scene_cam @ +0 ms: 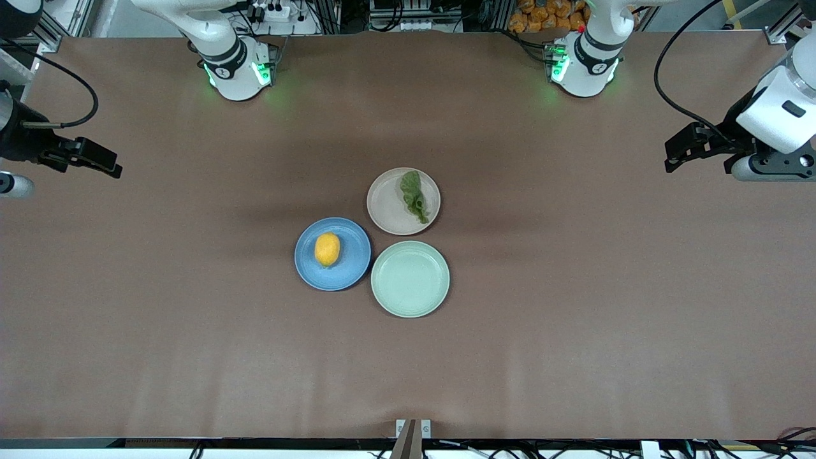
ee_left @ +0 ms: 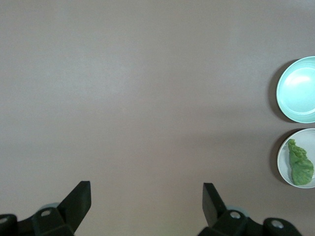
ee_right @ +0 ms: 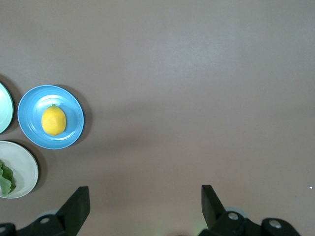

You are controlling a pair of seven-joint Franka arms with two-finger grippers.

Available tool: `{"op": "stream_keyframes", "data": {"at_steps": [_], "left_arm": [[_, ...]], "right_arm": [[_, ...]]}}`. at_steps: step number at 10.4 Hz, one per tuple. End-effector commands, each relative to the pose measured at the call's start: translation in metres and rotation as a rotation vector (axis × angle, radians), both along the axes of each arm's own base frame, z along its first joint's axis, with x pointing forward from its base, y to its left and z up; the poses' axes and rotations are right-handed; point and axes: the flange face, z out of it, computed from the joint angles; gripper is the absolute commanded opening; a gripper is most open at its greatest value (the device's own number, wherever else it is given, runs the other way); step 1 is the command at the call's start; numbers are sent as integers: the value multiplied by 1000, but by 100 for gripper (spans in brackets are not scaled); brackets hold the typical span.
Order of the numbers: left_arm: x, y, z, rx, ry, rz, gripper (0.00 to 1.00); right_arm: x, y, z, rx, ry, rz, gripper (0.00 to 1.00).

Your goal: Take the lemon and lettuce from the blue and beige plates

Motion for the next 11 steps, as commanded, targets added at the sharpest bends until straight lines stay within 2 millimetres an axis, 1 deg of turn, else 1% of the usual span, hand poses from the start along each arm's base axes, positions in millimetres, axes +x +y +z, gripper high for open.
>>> {"op": "stream_keyframes", "data": {"at_steps": [1,4,5,6,7,8,9,10,11], "left_arm": [[-1,3,4,-15,-4,10,100],[3,2,-2,-18,9,10,100],[2,-3,-2,-18,9,-1,100],[4,-10,-8,-16,19,-1,100],[5,-21,-14,-18,31,-13,100],[5,-27,-18,-22,39,-22,100],[9,-37,-31,-26,65,-40,100],[10,-44,-38,-27,78,-51,100],[7,-66,-42,-25,86,-87,100]], "right_arm": [[-3,-2,2,-6,2,9,100],[-3,-2,2,-9,2,9,100],[-3,-2,2,-9,2,9,100],[-3,-2,2,-9,2,9,100],[-4,-2,2,-9,4,9,100],[-3,-2,1,-9,4,9,100],[-3,-2,1,-9,4,9,100],[-3,-2,1,-9,4,9,100],[-3,-2,1,-9,4,9,100]]}}
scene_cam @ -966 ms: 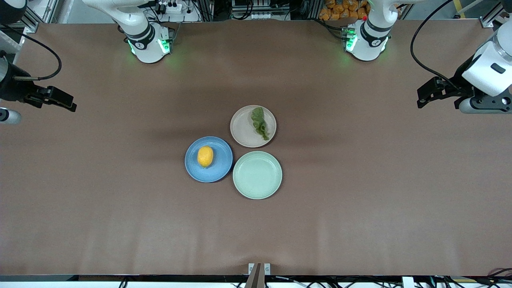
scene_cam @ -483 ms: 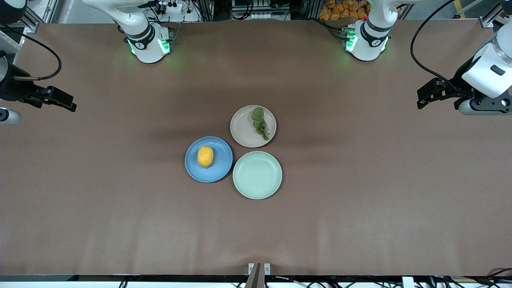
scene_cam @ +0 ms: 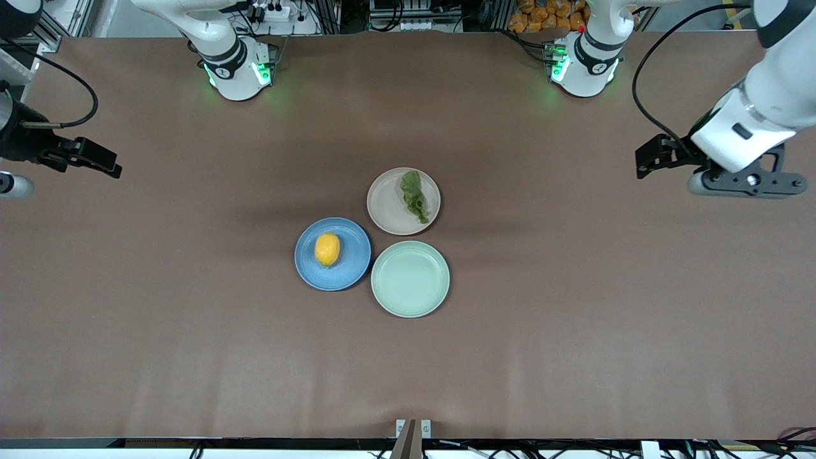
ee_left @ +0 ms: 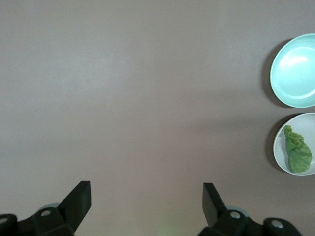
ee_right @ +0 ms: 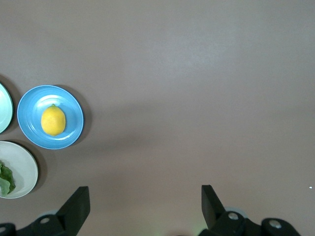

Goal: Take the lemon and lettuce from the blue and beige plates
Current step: 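Reach the left gripper to the lettuce while the right gripper approaches the lemon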

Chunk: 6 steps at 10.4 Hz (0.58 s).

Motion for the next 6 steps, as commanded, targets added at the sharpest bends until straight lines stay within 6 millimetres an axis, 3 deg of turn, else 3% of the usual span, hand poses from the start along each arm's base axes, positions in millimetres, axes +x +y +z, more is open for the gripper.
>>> {"op": "stream_keyframes", "data": {"at_steps": [1,5,6], "left_arm": [[-2,-37,-12,-21,29,-38,100],[-1,-90,-65,-95,72,-11,100],[-8,-113,-72,-100,70,3,100]], "right_arm": [[-3,-1,1,-8,3,11,100],[0,15,-10,2,26,39,100],[1,14,-12,-4,31,39,100]]}}
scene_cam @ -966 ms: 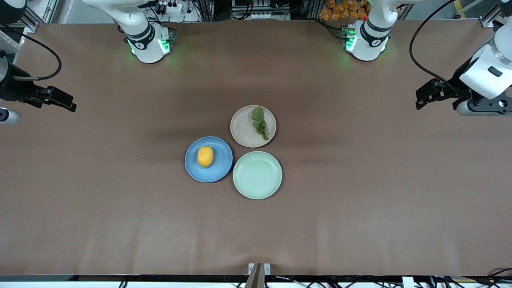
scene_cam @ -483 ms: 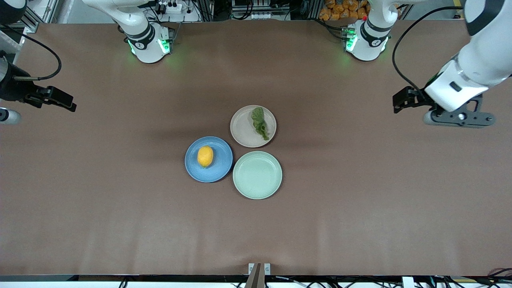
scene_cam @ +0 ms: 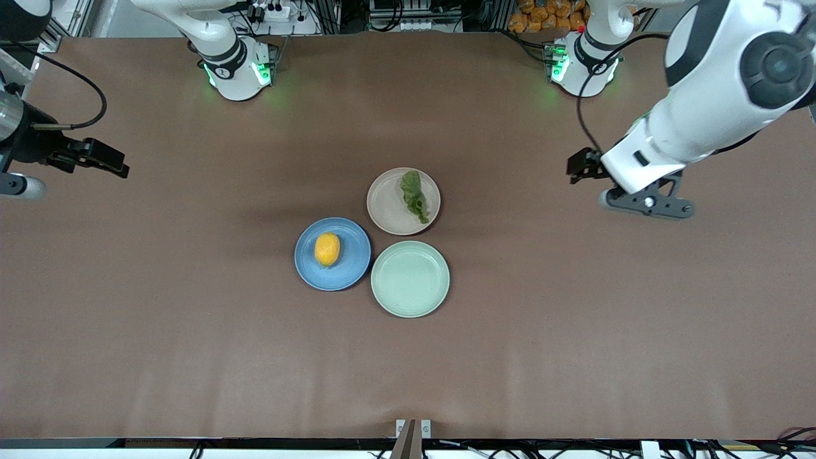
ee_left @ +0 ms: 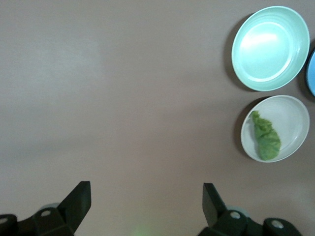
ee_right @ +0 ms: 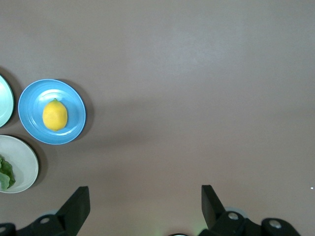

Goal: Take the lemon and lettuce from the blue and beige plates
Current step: 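Reach the left gripper to the lettuce while the right gripper approaches the lemon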

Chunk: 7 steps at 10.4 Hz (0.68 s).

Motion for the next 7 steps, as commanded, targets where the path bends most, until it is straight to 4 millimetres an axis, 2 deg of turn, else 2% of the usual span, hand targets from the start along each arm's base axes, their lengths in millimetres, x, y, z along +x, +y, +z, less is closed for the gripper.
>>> {"op": "stream_keyframes", "data": {"at_steps": [1,3,4,5,7], "left_arm": [[-13,-52,-20,-19,-4,62,100],[-23,-113,-61,10,7,115,100],[-29,-137,-81,41,14,170,100],[-35,-157,-101,59,23,201,100],[-45,-190,-142,91,29,253,100]], "right_arm": [[0,1,-5,-5,13,12,100],[2,15,-12,-6,17,23,100],[7,19,-19,-6,16,25,100],[12,22,-27,1,20,18,100],[18,42,-47,5,6,35,100]]}}
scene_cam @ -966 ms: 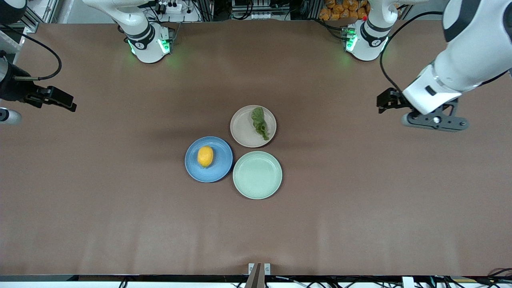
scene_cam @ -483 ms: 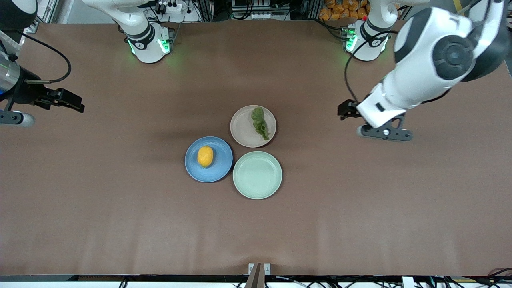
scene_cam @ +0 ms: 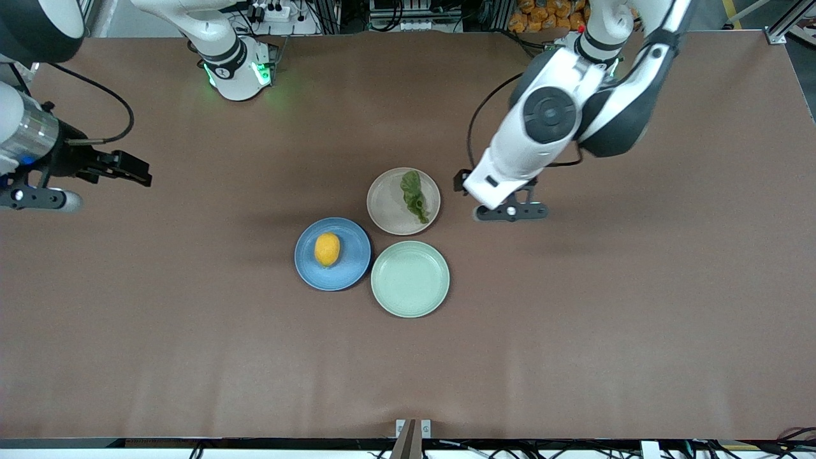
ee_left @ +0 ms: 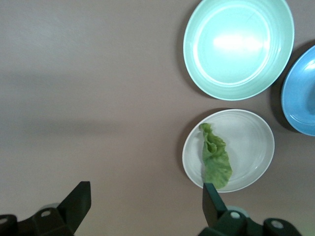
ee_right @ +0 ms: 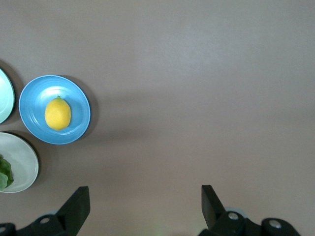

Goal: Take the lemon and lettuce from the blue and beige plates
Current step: 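Reach the left gripper to the lettuce while the right gripper approaches the lemon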

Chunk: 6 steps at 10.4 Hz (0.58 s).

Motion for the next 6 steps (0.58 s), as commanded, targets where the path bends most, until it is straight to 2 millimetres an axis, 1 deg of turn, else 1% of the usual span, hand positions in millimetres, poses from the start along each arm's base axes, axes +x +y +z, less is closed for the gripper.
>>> {"op": "stream_keyframes", "data": {"at_steps": [1,2,3,4,6], "left_arm": [[-6,-34,-48,44,-7,81,100],[-14,-49,-70,56,6,109,100],[-25,-64,-94,78,25,142,100],[-33,-76,-117,91,37,150,100],[-55,-100,-151,121,24,93,100]], "right_arm": [[6,26,-29,-1,-2,-44,100],[11,47,-42,-4,0,-80,100],[17,60,-54,-2,-8,-108,100],[19,76,-66,1,-19,-125,100],[24,110,-103,19,-39,-139,100]]}}
